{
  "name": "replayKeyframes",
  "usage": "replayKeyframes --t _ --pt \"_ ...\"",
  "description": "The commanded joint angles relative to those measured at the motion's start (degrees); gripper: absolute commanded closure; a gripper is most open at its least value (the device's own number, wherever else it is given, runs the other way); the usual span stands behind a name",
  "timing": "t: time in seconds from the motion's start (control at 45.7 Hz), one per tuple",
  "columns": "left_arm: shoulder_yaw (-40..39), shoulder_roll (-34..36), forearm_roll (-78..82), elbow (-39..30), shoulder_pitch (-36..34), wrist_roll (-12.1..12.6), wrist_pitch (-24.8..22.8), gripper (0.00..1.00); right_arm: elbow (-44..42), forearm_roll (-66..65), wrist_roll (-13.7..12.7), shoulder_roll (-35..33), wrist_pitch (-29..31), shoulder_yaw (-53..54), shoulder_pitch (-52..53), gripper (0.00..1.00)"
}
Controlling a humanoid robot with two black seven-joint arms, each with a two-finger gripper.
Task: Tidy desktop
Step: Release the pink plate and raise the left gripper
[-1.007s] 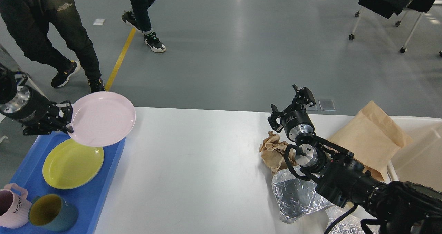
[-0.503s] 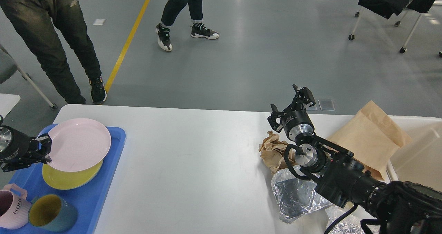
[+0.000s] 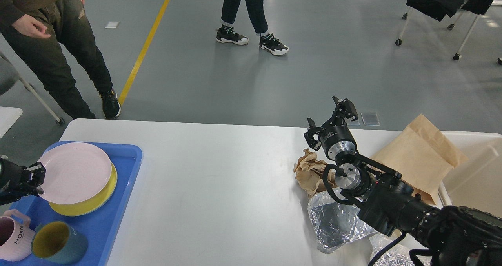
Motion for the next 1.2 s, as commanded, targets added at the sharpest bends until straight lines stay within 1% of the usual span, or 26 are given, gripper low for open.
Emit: replayKeyframes --t 0.0,0.066,0.285,0.35,0.394,0.46,0.657,0.7,0.766,0.832,0.876,0.941,1.029,1.073,1.182 --pt "-0.94 -0.27 0.1 0.11 0.62 0.01 0.37 1.0 0.0 0.0 0.0 0.0 0.0 0.0 0.0 0.0" --pt "-1.47 -0.44 0.1 0.11 0.62 0.01 0.28 0.99 0.0 0.0 0.0 0.0 0.0 0.0 0.0 0.0" --pt "-1.65 -1.06 0.18 0.02 1.85 0.01 0.28 0.91 0.0 0.0 0.0 0.0 0.0 0.0 0.0 0.0" --pt "-1.65 -0.97 0.18 0.02 1.85 0.01 0.37 0.88 0.0 0.0 0.0 0.0 0.0 0.0 0.0 0.0" --pt "-1.65 -0.97 0.18 0.02 1.93 0.01 0.37 0.83 0.0 0.0 0.0 0.0 0.0 0.0 0.0 0.0" --pt "-1.65 -1.06 0.18 0.02 1.94 0.01 0.37 0.74 0.0 0.0 0.0 0.0 0.0 0.0 0.0 0.0" --pt "-1.65 -0.71 0.18 0.02 1.67 -0.17 1.16 0.4 0.0 0.0 0.0 0.0 0.0 0.0 0.0 0.0" --pt "-1.65 -0.62 0.18 0.02 1.5 -0.69 1.77 0.33 0.0 0.0 0.0 0.0 0.0 0.0 0.0 0.0" --pt "-1.91 -0.62 0.1 0.02 1.23 -0.96 2.91 0.19 0.0 0.0 0.0 0.0 0.0 0.0 0.0 0.0" --pt "-3.05 -0.53 0.1 -0.07 0.71 -0.87 4.58 0.11 0.0 0.0 0.0 0.0 0.0 0.0 0.0 0.0" --pt "-4.02 -0.53 0.18 -0.07 0.18 -0.79 4.85 0.06 0.0 0.0 0.0 0.0 0.0 0.0 0.0 0.0" --pt "-4.64 -0.53 0.18 0.02 -0.61 -0.17 5.82 0.05 0.0 0.0 0.0 0.0 0.0 0.0 0.0 0.0" --pt "-4.64 -0.45 0.27 -0.07 -1.75 0.09 5.47 0.05 0.0 0.0 0.0 0.0 0.0 0.0 0.0 0.0" --pt "-4.99 -0.45 0.18 -0.07 -2.19 -0.69 5.38 0.04 0.0 0.0 0.0 0.0 0.0 0.0 0.0 0.0" --pt "-8.49 -0.45 0.1 0.02 -4.13 -0.87 5.55 0.04 0.0 0.0 0.0 0.0 0.0 0.0 0.0 0.0"
